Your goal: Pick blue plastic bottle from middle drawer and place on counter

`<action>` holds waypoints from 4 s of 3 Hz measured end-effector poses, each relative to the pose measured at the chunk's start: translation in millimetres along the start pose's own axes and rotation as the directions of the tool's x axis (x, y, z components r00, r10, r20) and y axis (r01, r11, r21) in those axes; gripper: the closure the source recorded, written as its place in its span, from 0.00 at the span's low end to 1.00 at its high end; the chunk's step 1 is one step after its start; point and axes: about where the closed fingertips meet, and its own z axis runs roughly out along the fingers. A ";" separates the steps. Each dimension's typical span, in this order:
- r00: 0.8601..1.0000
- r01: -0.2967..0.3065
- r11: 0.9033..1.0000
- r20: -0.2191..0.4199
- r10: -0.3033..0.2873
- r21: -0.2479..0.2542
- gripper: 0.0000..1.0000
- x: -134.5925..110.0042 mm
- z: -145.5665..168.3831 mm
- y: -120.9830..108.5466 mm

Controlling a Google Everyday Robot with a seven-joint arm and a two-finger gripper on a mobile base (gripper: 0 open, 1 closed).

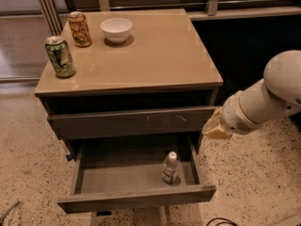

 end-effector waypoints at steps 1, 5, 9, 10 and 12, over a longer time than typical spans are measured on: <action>1.000 -0.007 1.000 0.025 0.008 -0.027 1.00 33.4 53.1 5.3; 0.996 0.038 0.999 0.079 -0.035 -0.032 0.58 101.5 162.7 2.8; 0.964 0.065 0.998 0.261 -0.061 -0.007 0.30 107.3 234.8 -14.1; 0.947 0.059 0.998 0.317 -0.046 -0.031 0.30 97.7 255.0 -15.0; 0.921 0.097 0.990 0.387 -0.049 -0.105 0.29 65.5 292.8 -3.0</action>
Offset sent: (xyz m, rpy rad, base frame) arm 0.0136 -0.0038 -0.1995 0.2021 0.0138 0.0389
